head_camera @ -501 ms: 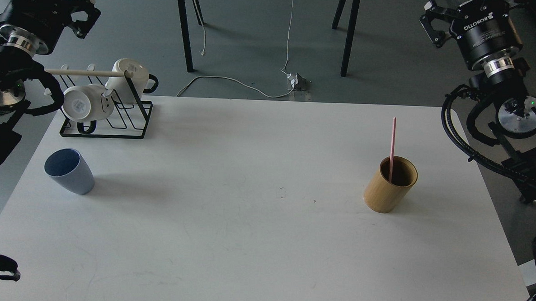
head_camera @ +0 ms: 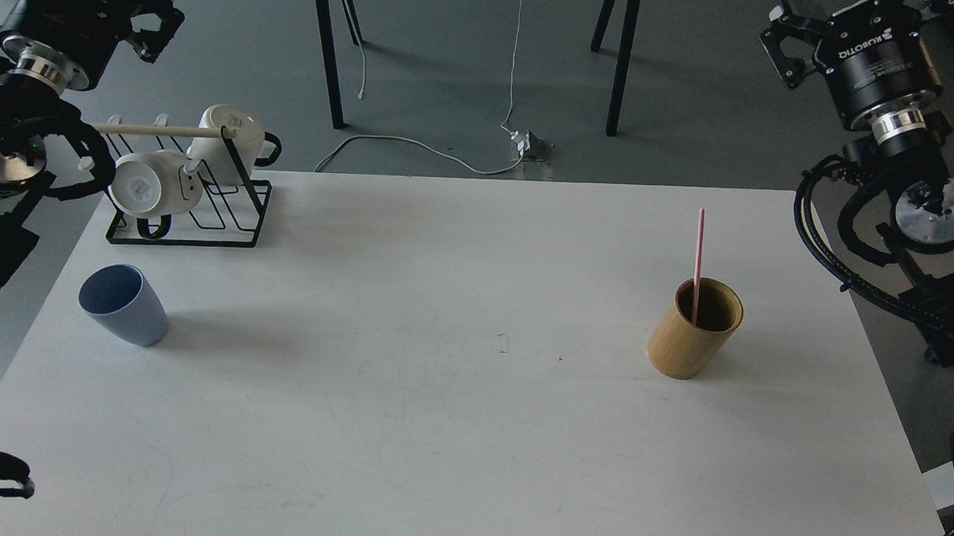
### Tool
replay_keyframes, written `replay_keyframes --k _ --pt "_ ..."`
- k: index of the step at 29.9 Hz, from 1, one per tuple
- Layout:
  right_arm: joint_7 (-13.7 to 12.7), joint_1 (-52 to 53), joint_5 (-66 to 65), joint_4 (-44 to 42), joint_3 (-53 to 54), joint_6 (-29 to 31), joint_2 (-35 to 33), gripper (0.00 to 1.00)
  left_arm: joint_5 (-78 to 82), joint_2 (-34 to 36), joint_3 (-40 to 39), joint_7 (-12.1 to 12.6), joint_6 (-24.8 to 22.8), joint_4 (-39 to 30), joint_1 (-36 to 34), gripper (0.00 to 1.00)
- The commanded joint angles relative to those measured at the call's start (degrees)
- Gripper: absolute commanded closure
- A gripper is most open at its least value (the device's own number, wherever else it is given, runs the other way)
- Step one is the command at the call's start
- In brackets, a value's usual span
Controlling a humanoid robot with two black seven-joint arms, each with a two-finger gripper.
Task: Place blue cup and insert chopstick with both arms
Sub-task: 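Move the left gripper down toward the light blue cup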
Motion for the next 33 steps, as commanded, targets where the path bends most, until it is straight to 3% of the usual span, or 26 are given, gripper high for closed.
replay_keyframes --k 1,6,14,21,26,31,33 --pt "0.0 0.08 0.0 0.61 -0.01 0.0 0.07 0.0 5.56 2.03 0.26 -0.18 0.0 -2.88 -1.35 0.0" --pt "0.0 -0.01 -0.08 0.7 -0.27 0.0 -0.19 0.0 26.98 6.68 0.09 -0.27 0.0 -9.91 -2.58 0.0" --pt "0.09 -0.28 0.0 0.69 2.36 0.0 0.34 0.0 54.15 14.24 0.17 -0.27 0.0 -14.12 -4.52 0.0" --pt "0.09 -1.5 0.0 4.82 4.12 0.0 -0.63 0.0 73.93 27.42 1.93 -0.27 0.0 -29.85 -1.71 0.05" --pt "0.09 -5.54 0.0 8.6 6.23 0.0 -2.03 0.0 79.67 38.75 5.79 -0.36 0.0 -41.72 3.3 0.06" --pt "0.09 -6.6 0.0 8.96 6.23 0.0 -2.3 0.0 89.04 40.88 12.29 -0.36 0.0 -41.74 4.98 0.07" --pt "0.09 -6.95 0.0 8.96 6.14 0.0 -2.3 0.0 95.64 40.71 15.19 -1.23 3.97 -41.12 5.68 0.07"
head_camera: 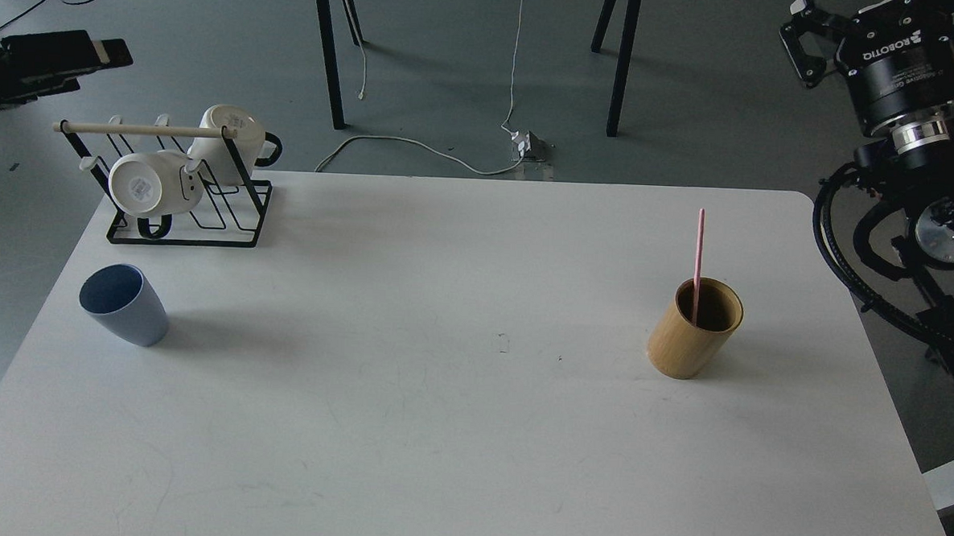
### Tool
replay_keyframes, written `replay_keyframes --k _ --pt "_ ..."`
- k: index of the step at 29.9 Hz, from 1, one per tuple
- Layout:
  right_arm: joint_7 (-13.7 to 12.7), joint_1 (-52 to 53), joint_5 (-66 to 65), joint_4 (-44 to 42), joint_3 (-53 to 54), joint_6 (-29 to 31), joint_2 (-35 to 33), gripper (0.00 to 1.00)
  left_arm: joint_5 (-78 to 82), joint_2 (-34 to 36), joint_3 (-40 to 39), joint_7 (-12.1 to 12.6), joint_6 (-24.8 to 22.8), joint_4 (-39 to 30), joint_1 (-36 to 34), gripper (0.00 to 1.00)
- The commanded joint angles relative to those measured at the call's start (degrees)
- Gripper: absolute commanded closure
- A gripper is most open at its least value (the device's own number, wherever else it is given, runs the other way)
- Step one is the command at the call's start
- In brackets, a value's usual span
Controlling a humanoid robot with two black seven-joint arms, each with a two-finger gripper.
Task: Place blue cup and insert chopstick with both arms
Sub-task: 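Move the left gripper down toward the light blue cup, then grasp the light blue cup with the left gripper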
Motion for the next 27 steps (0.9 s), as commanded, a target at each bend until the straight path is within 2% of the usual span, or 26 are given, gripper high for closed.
replay_keyframes --k 1,3,4,7,12,15,23,27 --pt "-0.01 -0.6 -0.09 0.08 -0.09 0.0 -0.04 0.0 10.6 -0.08 5.73 -1.36 6.72 1.12 1.44 0.07" --pt "-0.01 -0.69 -0.09 0.08 -0.18 0.0 -0.04 0.0 12.55 -0.52 10.56 -1.63 12.96 2.78 2.5 0.07" --pt "-0.01 -0.77 -0.09 0.08 -0.18 0.0 -0.04 0.0 12.64 -0.61 12.85 -1.89 14.55 3.84 2.68 0.08" --pt "-0.01 -0.77 -0.09 0.17 -0.18 0.0 -0.04 0.0 12.73 -2.09 18.22 -4.52 15.89 8.31 2.86 0.13" --pt "-0.01 -1.04 -0.09 0.17 -0.35 0.0 -0.04 0.0 14.48 -10.61 22.53 -10.06 20.18 22.71 2.94 0.22" --pt "-0.01 -1.56 -0.09 0.26 -0.44 0.0 0.05 0.0 15.1 -14.66 25.26 -12.17 23.0 28.53 3.47 0.24" --pt "-0.01 -1.65 -0.18 0.17 -0.35 0.0 0.05 0.0 15.54 -17.3 29.3 -12.7 24.94 31.01 5.75 0.27" --pt "-0.01 -1.65 -0.18 0.17 -0.35 0.0 -0.04 0.0 17.82 -19.24 30.27 -12.79 25.03 33.46 6.81 0.32"
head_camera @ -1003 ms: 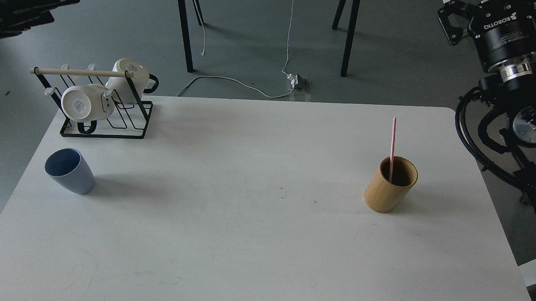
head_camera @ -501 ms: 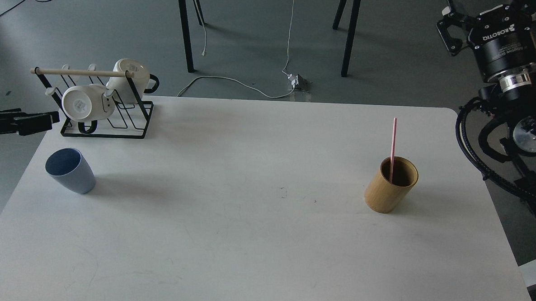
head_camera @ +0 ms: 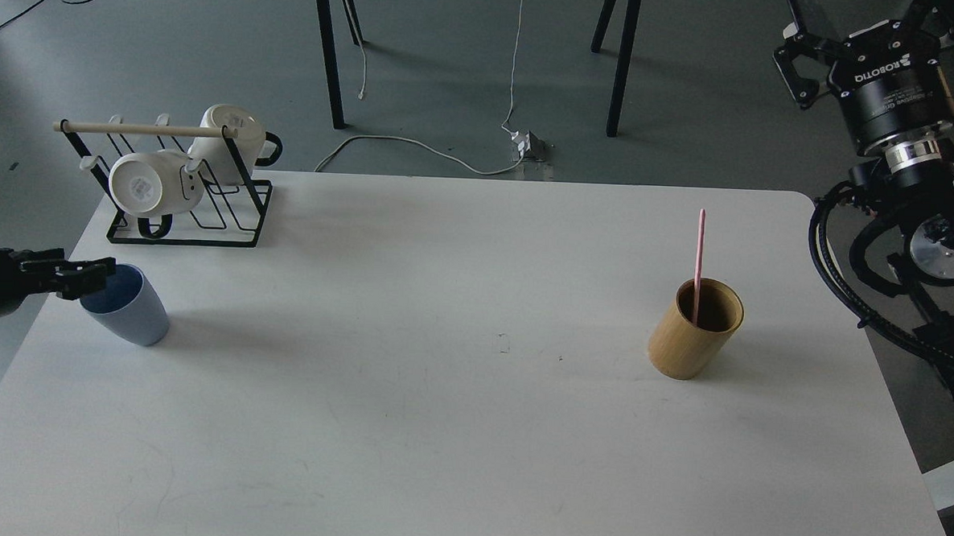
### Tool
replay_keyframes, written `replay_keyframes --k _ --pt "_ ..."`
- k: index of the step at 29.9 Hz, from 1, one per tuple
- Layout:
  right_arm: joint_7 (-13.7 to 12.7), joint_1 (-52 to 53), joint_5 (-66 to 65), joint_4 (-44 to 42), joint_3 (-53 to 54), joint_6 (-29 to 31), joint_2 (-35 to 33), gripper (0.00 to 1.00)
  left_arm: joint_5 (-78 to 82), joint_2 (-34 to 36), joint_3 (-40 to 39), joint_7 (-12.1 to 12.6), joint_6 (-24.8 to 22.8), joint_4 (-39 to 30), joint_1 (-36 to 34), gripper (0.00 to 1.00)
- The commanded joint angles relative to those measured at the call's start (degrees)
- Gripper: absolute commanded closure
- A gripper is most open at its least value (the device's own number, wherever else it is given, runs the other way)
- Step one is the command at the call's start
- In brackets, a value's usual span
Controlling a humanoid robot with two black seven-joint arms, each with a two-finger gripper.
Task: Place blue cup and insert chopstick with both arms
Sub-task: 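Grasp the light blue cup with the left gripper, then carry the blue cup to the table center and set it down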
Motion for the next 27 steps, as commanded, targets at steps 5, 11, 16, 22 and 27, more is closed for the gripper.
replay_keyframes --k 5,11,16,22,27 --pt "0.0 -0.09 -0.02 -0.02 -0.1 0.0 0.0 0.0 1.11 -3.25 0.51 -1.53 0.04 4.48 0.72 0.5" --pt "0.0 -0.09 -0.02 -0.02 -0.1 0.0 0.0 0.0 0.67 -3.17 0.5 -1.62 -0.31 4.57 0.63 0.91" --pt "0.0 -0.09 -0.37 -0.02 -0.1 0.0 0.0 0.0 0.76 -3.34 -0.11 -2.14 -0.48 3.7 -0.07 0.94" --pt "0.09 -0.09 -0.81 1.55 -0.01 0.0 -0.61 0.0 1.02 -0.11 -0.02 -5.14 -2.06 -4.01 -4.45 0.95" --pt "0.09 0.61 -1.69 4.28 -0.01 0.0 -4.57 0.0 1.46 6.76 -0.2 -3.38 -10.49 -19.31 -12.97 0.95"
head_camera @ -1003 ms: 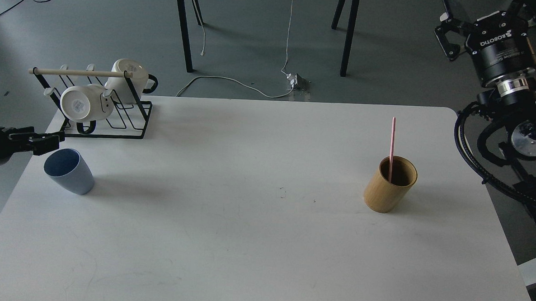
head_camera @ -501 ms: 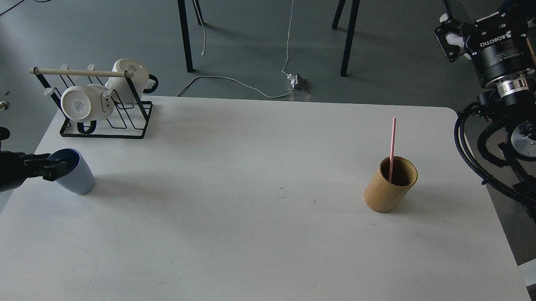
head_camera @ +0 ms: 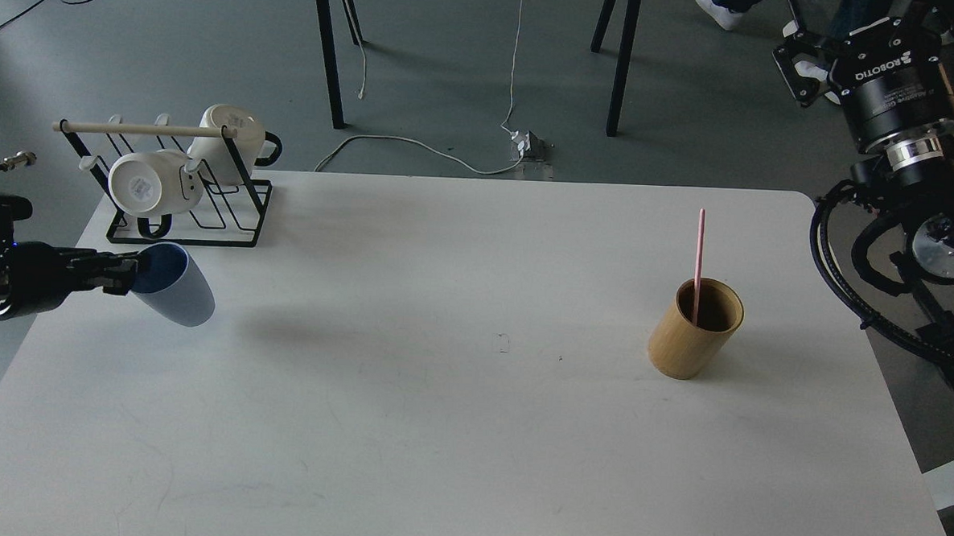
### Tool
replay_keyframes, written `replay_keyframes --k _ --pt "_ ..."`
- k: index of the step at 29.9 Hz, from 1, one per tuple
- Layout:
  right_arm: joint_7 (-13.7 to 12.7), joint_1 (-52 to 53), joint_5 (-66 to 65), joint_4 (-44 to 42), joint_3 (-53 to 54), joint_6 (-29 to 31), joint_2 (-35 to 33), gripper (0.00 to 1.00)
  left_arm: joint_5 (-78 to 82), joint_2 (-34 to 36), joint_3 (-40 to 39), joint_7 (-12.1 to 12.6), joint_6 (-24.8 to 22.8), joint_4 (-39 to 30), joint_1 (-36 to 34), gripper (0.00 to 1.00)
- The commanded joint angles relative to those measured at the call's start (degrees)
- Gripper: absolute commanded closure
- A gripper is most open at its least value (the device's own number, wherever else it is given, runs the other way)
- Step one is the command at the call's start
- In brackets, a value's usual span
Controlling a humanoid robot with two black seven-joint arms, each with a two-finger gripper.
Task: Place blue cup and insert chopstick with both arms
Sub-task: 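Carry the blue cup to the table center and set it down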
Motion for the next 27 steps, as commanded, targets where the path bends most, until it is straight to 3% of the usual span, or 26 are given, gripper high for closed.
replay_keyframes --k 1,5,10,16,20,27 --pt "0.0 1.11 -0.45 1.0 0.08 0.0 -1.85 0.0 0.26 2.98 -0.11 2.35 -6.35 -10.42 -7.07 0.96" --pt "-0.09 3.66 -0.45 0.91 0.17 -3.38 -3.43 0.0 0.35 1.93 -0.11 7.53 -13.29 -18.07 -14.11 0.96" --pt "-0.52 4.1 -0.45 0.73 0.17 -5.76 -4.57 0.0 7.27 -10.7 -0.02 13.51 -18.49 -21.25 -17.72 0.97" --pt "-0.52 3.92 -0.45 0.82 0.08 -7.69 -7.82 0.0 14.15 -24.15 0.33 14.49 -19.25 -19.68 -17.73 0.97" --pt "-0.44 3.66 -0.45 0.73 0.08 -9.1 -8.44 0.0 15.81 -35.75 0.59 17.65 -19.25 -11.52 -17.29 0.96" --pt "-0.26 3.31 -0.45 0.73 0.25 -12.09 -8.53 0.0 24.25 -43.94 0.68 18.18 -19.25 -8.34 -14.22 0.96"
